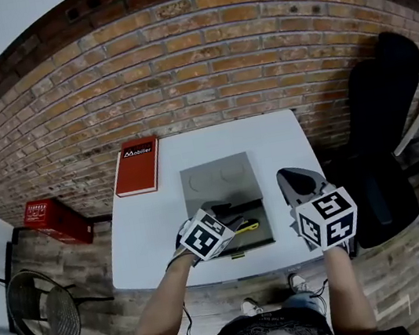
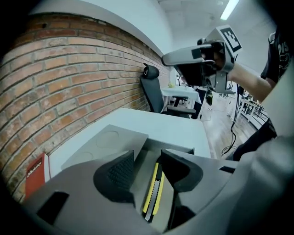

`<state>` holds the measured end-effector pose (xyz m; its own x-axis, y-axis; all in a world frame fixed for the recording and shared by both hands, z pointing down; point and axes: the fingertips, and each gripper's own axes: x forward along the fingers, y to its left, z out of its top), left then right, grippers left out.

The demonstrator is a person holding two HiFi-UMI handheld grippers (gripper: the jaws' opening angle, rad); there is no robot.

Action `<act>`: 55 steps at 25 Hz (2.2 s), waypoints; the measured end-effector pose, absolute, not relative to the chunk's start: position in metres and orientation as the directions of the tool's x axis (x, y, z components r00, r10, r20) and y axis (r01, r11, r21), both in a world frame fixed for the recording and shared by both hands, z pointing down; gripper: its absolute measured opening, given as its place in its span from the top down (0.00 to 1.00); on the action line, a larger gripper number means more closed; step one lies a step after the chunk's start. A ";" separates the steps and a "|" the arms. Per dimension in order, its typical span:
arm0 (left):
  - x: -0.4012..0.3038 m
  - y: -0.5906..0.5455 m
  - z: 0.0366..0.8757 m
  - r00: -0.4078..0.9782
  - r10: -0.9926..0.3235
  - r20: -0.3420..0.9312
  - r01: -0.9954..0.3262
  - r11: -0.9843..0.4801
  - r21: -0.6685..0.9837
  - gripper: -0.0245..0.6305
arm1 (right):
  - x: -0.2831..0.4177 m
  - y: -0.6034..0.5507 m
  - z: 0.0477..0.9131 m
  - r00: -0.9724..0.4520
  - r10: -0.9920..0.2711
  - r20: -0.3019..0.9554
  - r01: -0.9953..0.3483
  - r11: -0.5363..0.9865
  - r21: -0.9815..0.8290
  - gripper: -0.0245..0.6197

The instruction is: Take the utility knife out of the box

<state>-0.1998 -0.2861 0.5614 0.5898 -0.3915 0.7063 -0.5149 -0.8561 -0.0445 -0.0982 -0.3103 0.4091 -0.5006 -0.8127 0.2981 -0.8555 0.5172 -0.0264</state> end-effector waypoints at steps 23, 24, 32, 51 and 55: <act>-0.201 -0.257 0.654 0.443 -0.187 0.877 -0.386 -0.922 -0.002 0.68 | -0.071 -0.287 0.431 -0.445 -0.826 0.346 -0.887 0.460 -0.042 0.93; -0.201 -0.258 0.654 0.440 -0.186 0.878 -0.386 -0.923 -0.002 0.68 | -0.069 -0.286 0.432 -0.441 -0.827 0.349 -0.889 0.456 -0.041 0.93; -0.196 -0.260 0.653 0.394 -0.141 0.908 -0.394 -0.919 0.028 0.73 | -0.054 -0.283 0.437 -0.411 -0.837 0.361 -0.905 0.423 -0.050 0.93; -0.200 -0.274 0.618 0.417 -0.315 0.852 -0.494 -0.866 -0.078 0.77 | -0.066 -0.282 0.426 -0.453 -0.826 0.336 -0.885 0.462 -0.059 0.93; -0.202 -0.276 0.607 0.432 -0.333 0.838 -0.525 -0.848 -0.066 0.77 | -0.073 -0.284 0.424 -0.468 -0.820 0.330 -0.877 0.477 -0.057 0.93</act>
